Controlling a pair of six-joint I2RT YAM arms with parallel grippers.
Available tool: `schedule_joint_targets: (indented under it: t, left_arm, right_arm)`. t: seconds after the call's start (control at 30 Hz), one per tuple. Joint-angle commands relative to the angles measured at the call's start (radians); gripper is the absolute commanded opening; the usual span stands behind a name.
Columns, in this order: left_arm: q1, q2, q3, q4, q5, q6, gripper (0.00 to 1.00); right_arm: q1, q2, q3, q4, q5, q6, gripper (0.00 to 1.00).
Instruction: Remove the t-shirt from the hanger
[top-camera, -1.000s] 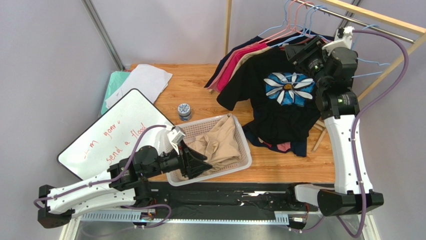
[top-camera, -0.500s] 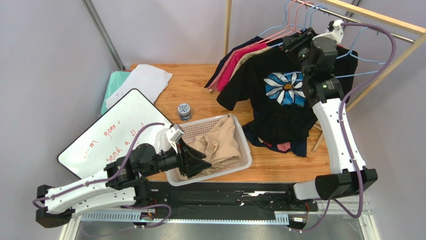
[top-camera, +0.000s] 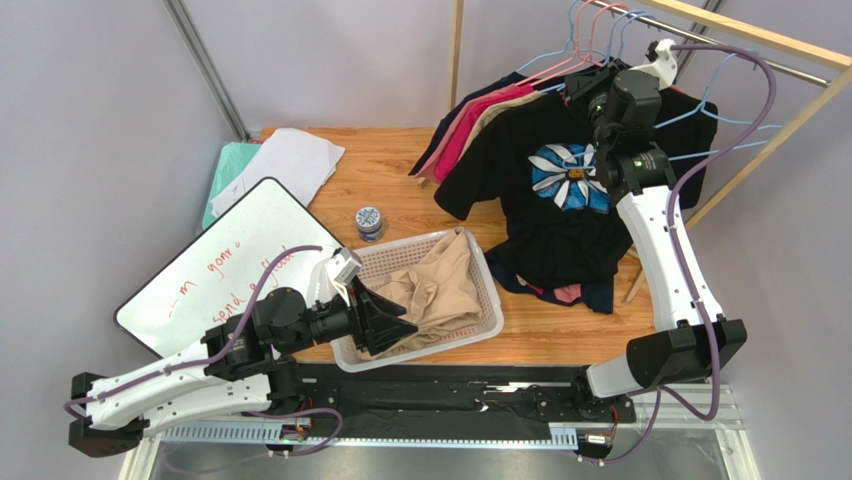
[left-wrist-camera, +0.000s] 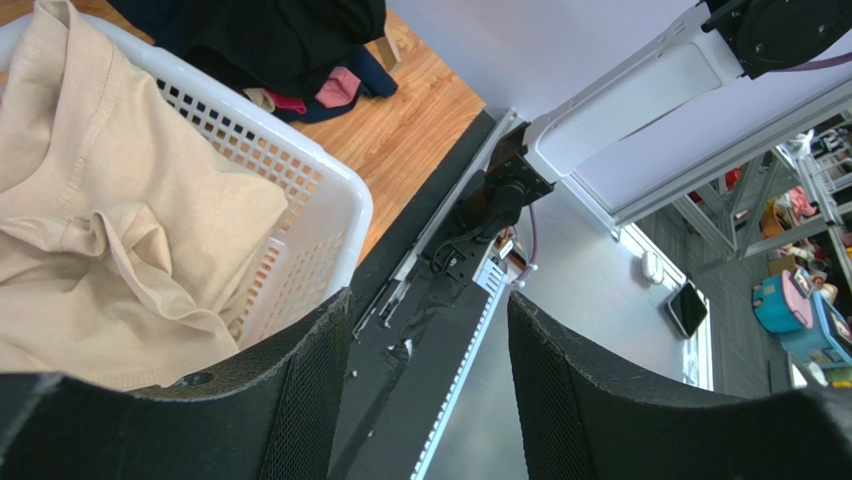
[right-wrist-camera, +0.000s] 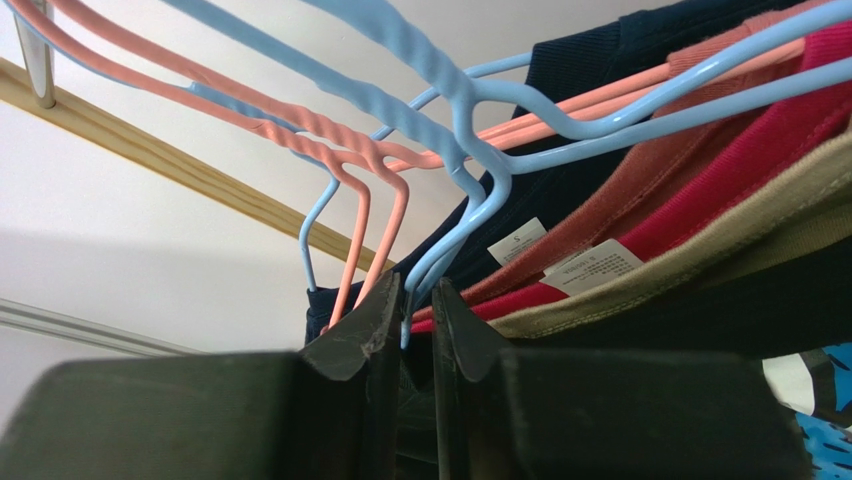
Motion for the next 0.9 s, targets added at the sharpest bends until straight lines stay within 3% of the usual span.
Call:
schedule_joint_targets:
  t: [0.0, 0.13, 0.2, 0.3, 0.4, 0.47, 0.5, 0.67, 0.7, 0.73, 0.77, 0.87]
  left_arm:
    - [-0.005, -0.006, 0.043, -0.003, -0.009, 0.019, 0.64]
    - [-0.005, -0.001, 0.038, -0.002, -0.003, 0.015, 0.64]
    - [-0.005, -0.003, 0.032, 0.003, -0.001, 0.010, 0.64]
    - [-0.005, -0.001, 0.023, 0.018, 0.005, 0.001, 0.64]
    - [-0.005, 0.005, 0.018, 0.029, 0.013, -0.004, 0.64]
    - [-0.007, 0.013, 0.021, 0.032, 0.016, -0.005, 0.64]
    - [-0.005, 0.013, 0.021, 0.032, 0.017, -0.005, 0.64]
    - [-0.007, 0.017, 0.021, 0.035, 0.022, -0.008, 0.64]
    - [-0.007, 0.019, 0.021, 0.034, 0.022, -0.010, 0.64]
    - [-0.005, 0.019, 0.021, 0.037, 0.022, -0.010, 0.64]
    - [-0.007, 0.019, 0.020, 0.038, 0.023, -0.011, 0.64]
    - [-0.007, 0.019, 0.018, 0.041, 0.023, -0.016, 0.64]
  right_arm:
    - [0.011, -0.023, 0.039, 0.022, 0.044, -0.008, 0.13]
    - [0.012, -0.063, 0.016, 0.007, 0.058, -0.016, 0.14]
    - [0.014, -0.084, 0.003, 0.004, 0.065, -0.020, 0.03]
    - [0.014, -0.104, -0.003, -0.013, 0.075, -0.023, 0.00]
    - [0.014, -0.117, -0.006, -0.007, 0.078, -0.039, 0.14]
    - [0.012, -0.114, 0.005, -0.009, 0.085, -0.051, 0.08]
    - [0.014, -0.111, 0.008, -0.010, 0.088, -0.060, 0.01]
    - [0.012, -0.103, 0.025, -0.010, 0.088, -0.065, 0.00]
    - [0.011, -0.098, 0.031, -0.010, 0.082, -0.069, 0.04]
    - [0.012, -0.092, 0.034, -0.012, 0.075, -0.071, 0.21]
    - [0.012, -0.089, 0.034, -0.013, 0.072, -0.068, 0.28]
    - [0.012, -0.094, 0.033, -0.016, 0.061, -0.068, 0.35]
